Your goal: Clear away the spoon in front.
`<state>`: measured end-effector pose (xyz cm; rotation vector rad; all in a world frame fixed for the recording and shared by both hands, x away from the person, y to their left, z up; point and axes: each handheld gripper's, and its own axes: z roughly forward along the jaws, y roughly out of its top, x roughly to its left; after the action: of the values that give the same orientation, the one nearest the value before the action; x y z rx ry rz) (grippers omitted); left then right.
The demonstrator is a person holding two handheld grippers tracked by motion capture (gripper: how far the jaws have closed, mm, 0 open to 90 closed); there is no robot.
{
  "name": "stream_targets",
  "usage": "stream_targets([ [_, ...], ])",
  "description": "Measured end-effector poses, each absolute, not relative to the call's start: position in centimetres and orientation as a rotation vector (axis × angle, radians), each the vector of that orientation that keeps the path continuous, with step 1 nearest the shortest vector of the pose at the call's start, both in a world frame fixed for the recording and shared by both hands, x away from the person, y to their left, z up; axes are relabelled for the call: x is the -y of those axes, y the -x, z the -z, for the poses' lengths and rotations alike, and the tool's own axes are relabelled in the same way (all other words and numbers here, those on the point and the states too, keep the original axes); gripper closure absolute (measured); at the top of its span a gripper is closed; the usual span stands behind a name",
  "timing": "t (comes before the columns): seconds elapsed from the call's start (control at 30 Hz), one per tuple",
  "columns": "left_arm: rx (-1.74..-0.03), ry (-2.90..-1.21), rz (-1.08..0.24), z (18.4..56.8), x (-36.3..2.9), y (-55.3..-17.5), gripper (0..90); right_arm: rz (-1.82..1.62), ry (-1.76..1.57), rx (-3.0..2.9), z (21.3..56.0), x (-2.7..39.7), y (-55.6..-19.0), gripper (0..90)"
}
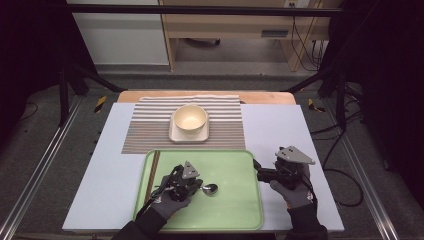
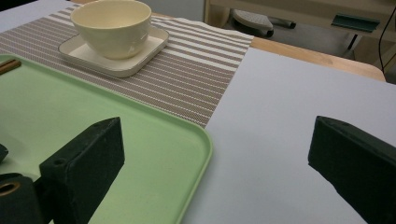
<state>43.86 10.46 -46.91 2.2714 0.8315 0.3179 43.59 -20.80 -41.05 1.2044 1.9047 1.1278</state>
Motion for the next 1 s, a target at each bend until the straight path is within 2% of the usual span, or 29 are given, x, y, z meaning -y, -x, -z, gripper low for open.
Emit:
stream_targets([
  [0.43,-0.727,-2.335,-0.237,46.7,-11.4,-41.9,89.5,-1.128,-1.207,-1.901,41.0,20.9,-43.6,3.8],
  [1.0,-0.732,-2.365,-0.223,46.4,-14.0,-40.4,89.2,-1.128,-1.206,-1.900,41.0,20.9,-43.5,3.8],
])
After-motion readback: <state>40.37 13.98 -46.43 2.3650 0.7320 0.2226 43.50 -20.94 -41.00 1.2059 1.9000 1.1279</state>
